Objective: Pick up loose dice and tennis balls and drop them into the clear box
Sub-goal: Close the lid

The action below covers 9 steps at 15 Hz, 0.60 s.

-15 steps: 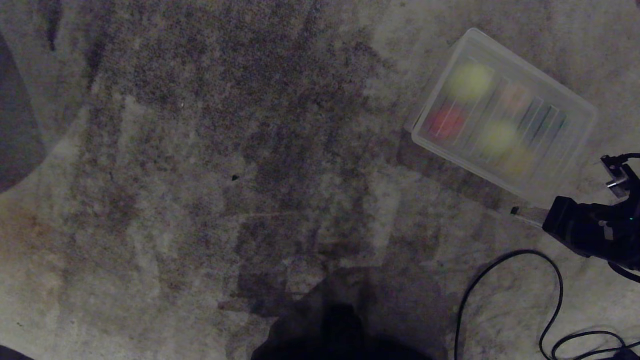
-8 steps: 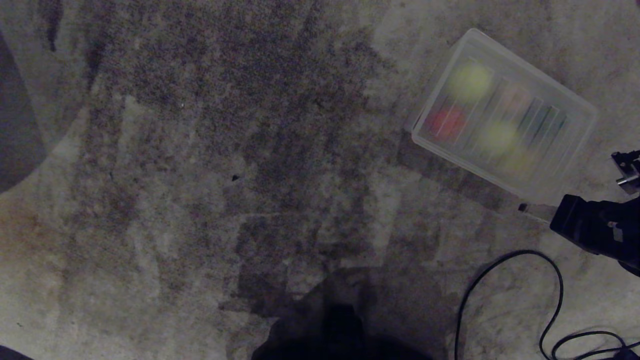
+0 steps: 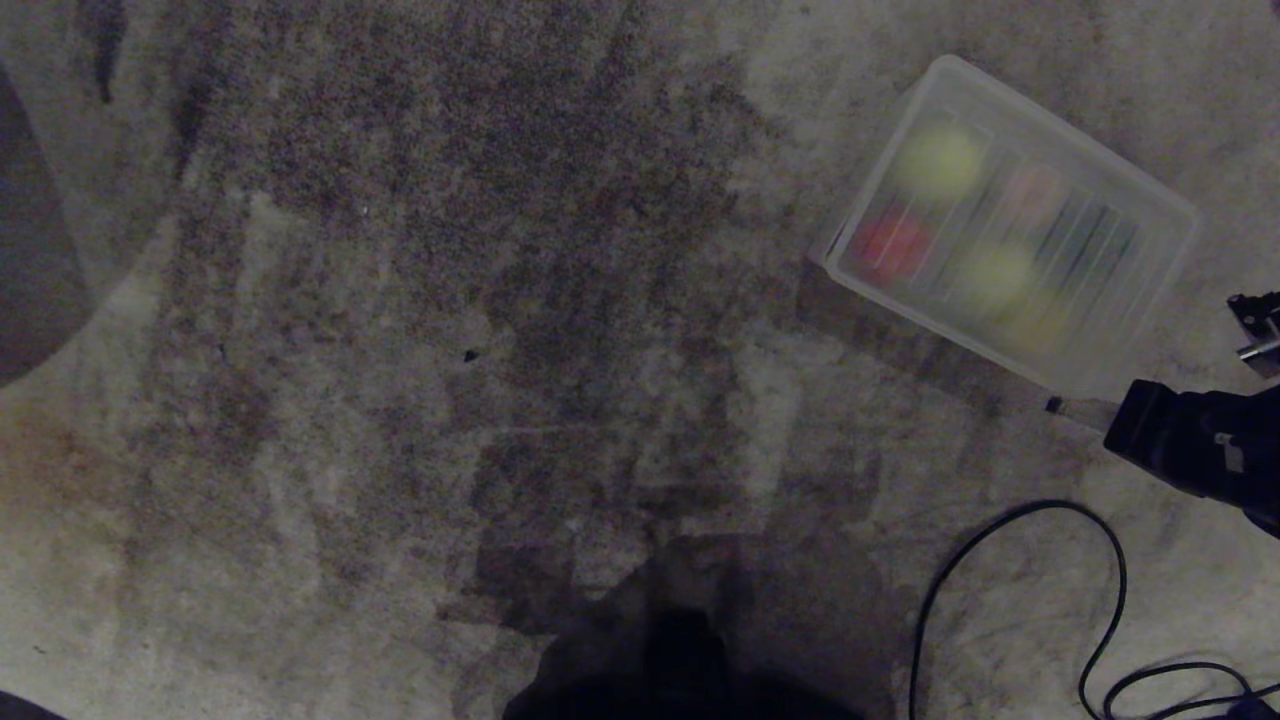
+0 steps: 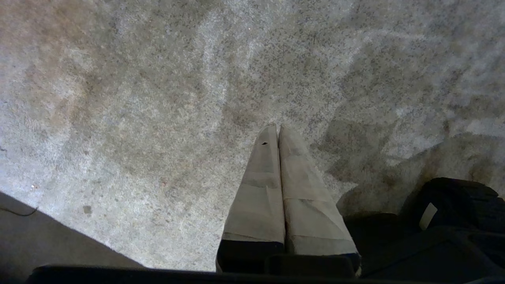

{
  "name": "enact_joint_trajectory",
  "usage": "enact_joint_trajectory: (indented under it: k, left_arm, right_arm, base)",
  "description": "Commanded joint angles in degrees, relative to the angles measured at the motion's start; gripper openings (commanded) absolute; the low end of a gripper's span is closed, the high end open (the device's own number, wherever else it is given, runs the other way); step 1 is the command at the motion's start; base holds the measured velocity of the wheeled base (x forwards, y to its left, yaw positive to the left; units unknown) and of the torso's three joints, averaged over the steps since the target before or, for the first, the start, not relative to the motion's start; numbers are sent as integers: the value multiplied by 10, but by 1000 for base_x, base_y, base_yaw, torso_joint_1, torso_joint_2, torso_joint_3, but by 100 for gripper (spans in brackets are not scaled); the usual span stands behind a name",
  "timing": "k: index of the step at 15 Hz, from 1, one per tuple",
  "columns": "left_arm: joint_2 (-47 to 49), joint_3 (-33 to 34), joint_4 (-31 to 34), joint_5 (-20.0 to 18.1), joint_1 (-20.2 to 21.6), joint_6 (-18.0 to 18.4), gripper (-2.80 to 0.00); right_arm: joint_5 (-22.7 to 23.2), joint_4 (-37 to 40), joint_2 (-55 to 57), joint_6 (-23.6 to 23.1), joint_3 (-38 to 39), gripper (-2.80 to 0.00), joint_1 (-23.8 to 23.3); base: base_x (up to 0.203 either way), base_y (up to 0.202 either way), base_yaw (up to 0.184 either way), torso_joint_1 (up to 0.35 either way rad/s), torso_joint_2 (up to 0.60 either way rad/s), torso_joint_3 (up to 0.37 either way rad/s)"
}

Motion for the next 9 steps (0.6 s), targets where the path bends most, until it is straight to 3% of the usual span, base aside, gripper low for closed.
enact_joint_trajectory:
  k: [1,9]
  left_arm:
    - [1,1,0,0,0,0,-280]
    - [1,1,0,0,0,-1,-280]
  right_arm:
    - [2,-18,7,-12,-2,-280,0]
    - [8,2,-29,-14,27,-280,18]
  base:
    - [0,0,0,0,0,0]
    - [0,0,0,0,0,0]
